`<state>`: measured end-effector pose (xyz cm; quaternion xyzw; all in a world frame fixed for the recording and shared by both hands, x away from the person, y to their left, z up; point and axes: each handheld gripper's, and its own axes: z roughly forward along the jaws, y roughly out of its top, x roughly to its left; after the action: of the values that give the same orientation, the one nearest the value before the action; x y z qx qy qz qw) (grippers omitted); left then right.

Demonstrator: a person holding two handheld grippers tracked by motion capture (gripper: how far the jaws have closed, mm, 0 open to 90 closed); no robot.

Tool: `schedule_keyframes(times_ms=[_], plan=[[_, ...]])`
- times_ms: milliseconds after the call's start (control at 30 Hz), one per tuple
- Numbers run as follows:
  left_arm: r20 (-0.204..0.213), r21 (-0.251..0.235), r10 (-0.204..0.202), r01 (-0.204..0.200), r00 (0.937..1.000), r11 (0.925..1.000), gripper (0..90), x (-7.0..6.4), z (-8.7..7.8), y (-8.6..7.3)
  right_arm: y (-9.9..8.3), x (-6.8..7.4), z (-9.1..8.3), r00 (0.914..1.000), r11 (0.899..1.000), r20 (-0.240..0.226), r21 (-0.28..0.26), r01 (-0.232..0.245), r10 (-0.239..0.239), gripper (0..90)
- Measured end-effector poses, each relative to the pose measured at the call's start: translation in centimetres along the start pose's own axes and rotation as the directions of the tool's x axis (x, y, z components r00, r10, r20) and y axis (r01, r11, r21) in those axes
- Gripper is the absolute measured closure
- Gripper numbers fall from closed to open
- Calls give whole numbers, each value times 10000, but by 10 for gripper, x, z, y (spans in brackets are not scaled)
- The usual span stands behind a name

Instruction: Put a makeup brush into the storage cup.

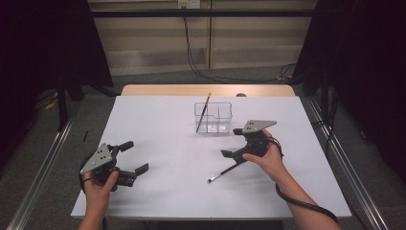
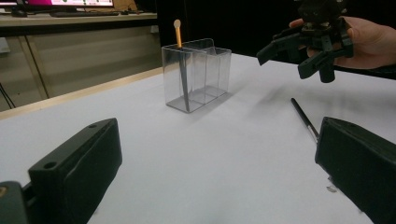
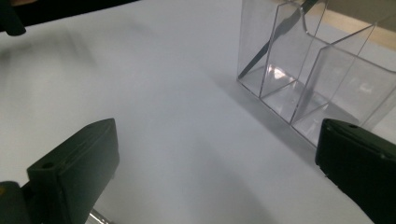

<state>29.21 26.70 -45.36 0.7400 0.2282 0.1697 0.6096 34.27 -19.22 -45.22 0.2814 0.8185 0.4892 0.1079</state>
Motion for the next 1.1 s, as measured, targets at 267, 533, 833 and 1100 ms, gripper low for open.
schedule_keyframes(times_ms=[267, 533, 833, 1100], plan=[[26, 62, 52, -52, 10000, 10000, 6, 0, 1, 0, 6, -2, 3, 9989, 9902, -285, 1339, 407, -372, 0], [5, 105, -28, 27, 10000, 9999, 6, 0, 2, 0, 8, -4, 6, 9975, 9635, -546, 2617, 570, -442, 0], [37, 101, -41, 41, 10000, 9999, 7, -1, 3, 0, 11, -4, 9, 9944, 9278, -769, 3605, 957, -727, 0], [49, 101, -47, 46, 10000, 9999, 7, -1, 4, 0, 11, 0, 16, 9895, 8704, -906, 4714, 1423, -1127, 0]])
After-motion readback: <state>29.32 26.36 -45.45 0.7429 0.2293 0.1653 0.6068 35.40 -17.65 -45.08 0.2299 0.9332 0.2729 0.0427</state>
